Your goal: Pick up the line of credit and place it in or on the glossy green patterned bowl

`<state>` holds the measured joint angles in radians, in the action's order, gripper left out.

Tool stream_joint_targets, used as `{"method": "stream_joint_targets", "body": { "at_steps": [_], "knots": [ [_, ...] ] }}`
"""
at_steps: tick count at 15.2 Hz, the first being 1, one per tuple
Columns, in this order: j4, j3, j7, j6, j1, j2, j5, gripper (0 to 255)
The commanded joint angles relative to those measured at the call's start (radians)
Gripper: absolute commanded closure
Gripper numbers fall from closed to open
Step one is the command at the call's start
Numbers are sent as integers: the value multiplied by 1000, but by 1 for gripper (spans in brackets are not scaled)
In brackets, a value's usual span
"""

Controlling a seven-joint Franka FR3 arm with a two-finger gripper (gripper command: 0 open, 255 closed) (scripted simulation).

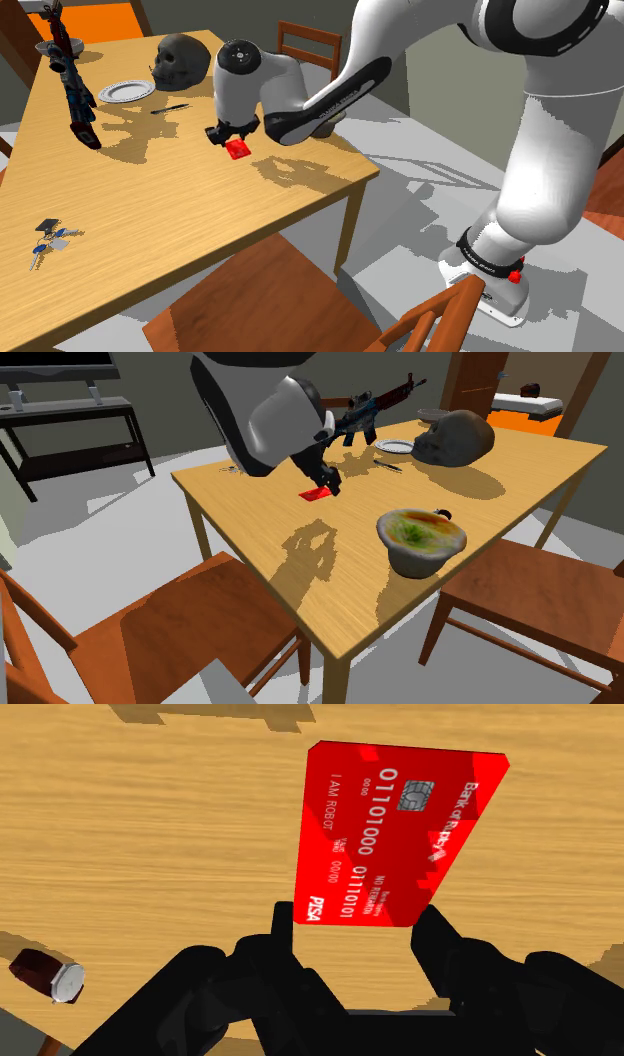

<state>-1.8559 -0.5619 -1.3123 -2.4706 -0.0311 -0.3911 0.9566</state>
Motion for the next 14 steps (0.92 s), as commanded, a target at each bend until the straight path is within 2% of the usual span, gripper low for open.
{"method": "stream_joint_targets", "body": {
  "at_steps": [1, 14],
  "knots": [
    [7, -10, 23, 13, -7, 13, -24, 255],
    [62, -66, 157, 105, -44, 93, -163, 255]
  ]
}}
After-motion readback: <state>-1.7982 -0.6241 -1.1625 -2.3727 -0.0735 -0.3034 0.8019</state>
